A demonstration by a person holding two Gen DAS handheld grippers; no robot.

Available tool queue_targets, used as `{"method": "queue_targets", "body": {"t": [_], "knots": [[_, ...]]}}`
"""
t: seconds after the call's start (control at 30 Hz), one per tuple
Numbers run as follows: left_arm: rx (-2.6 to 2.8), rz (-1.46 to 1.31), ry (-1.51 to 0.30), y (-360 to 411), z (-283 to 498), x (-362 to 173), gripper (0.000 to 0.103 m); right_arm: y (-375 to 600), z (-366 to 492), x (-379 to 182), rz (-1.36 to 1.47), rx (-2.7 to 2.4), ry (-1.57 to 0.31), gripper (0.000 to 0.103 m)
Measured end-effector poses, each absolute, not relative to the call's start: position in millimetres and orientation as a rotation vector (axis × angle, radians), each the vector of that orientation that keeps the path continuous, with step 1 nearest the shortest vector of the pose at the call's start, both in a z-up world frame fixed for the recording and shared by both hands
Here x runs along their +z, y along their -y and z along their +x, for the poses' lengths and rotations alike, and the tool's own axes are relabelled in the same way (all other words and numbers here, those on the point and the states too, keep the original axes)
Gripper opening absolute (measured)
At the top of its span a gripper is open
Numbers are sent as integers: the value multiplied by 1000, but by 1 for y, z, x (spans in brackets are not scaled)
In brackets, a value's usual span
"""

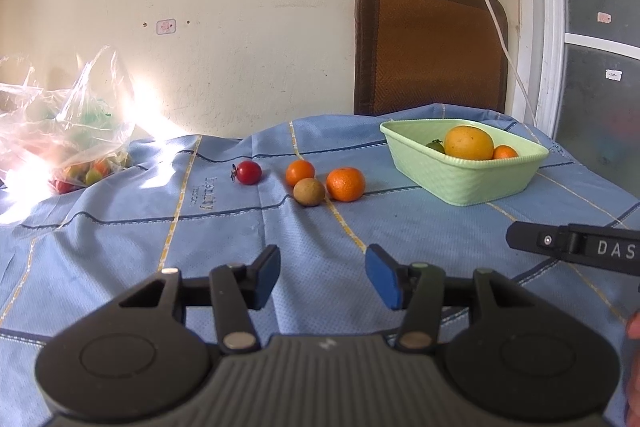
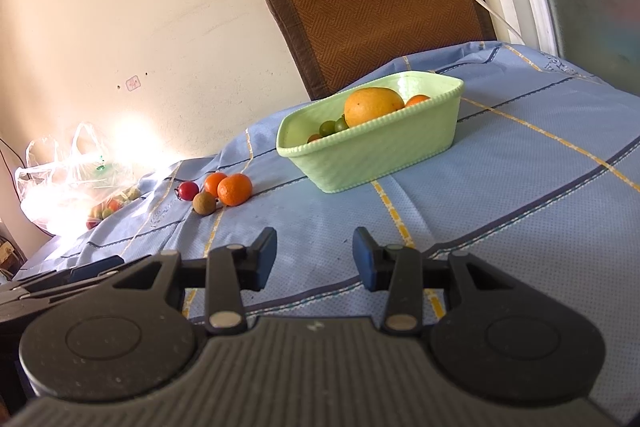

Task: Organize fruits
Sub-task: 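Withdraw both open tools from the bowl toward the loose fruits, then grasp the brown kiwi with the left tool while the right tool grasps a mandarin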

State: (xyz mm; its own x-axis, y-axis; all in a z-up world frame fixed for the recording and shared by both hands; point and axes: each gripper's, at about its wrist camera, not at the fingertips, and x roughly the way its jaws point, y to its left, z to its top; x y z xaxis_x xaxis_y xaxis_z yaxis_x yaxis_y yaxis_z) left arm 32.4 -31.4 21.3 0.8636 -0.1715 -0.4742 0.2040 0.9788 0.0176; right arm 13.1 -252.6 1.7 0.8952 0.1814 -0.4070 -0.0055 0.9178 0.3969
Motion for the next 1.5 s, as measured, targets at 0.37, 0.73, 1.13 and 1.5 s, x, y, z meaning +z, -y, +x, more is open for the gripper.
{"method": "queue_targets", "body": {"t": [0.37, 0.73, 1.13, 1.5], "knots": [[-218, -3, -523, 20, 37, 22, 49, 252, 14, 1, 390, 103, -464, 45], [-253, -158, -589, -40, 104, 45, 50, 216, 40, 15, 187, 261, -484, 44], [-336, -150, -561, -53, 135, 45, 50, 144, 145, 14, -242, 322, -508, 43], [-417, 50, -593, -1, 153, 32, 50, 164, 121, 23, -162, 356, -491, 37]]}}
